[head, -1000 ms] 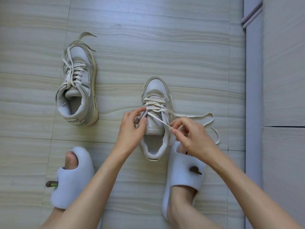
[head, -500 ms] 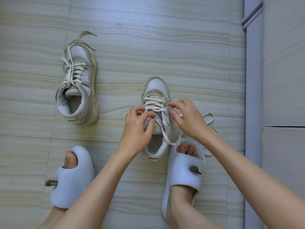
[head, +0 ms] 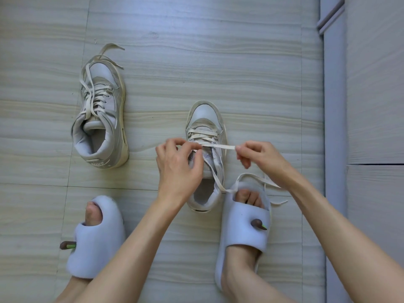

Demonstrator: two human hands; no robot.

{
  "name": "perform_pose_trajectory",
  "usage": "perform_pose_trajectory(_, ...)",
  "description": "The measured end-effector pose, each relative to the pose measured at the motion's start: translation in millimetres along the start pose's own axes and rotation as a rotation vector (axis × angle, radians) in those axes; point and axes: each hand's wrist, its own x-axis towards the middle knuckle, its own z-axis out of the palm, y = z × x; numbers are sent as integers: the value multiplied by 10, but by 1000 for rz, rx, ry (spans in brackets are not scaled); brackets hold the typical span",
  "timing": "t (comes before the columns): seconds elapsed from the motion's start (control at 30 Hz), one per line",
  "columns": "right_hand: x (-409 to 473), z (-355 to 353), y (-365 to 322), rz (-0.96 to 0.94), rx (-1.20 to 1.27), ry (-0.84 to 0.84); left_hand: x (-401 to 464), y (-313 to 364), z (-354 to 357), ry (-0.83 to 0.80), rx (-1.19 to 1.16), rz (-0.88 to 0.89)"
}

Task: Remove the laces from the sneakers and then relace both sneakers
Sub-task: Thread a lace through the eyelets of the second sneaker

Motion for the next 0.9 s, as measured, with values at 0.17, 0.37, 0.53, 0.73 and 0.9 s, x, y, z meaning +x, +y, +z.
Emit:
perform_pose_trajectory(0.17,-146,-310,-201,-89,386,119,14,315,-36,-173,-249,18)
perform_pose_trajectory(0.37,-241,-538,-352,-194,294,69,-46,742,93,-588,-768,-338)
perform_pose_trajectory(0.53,-274,-562,-308,-207,160,134,-64,881,108,-599,-1019,-322)
perform_pose_trajectory(0.73,-287,-476,-208,-188,124,145,72,801,-12,-540,-1437,-301)
perform_pose_trajectory(0.9,-246,-439,-172,-167,99,112,219,684,-175,-514,-1640,-229)
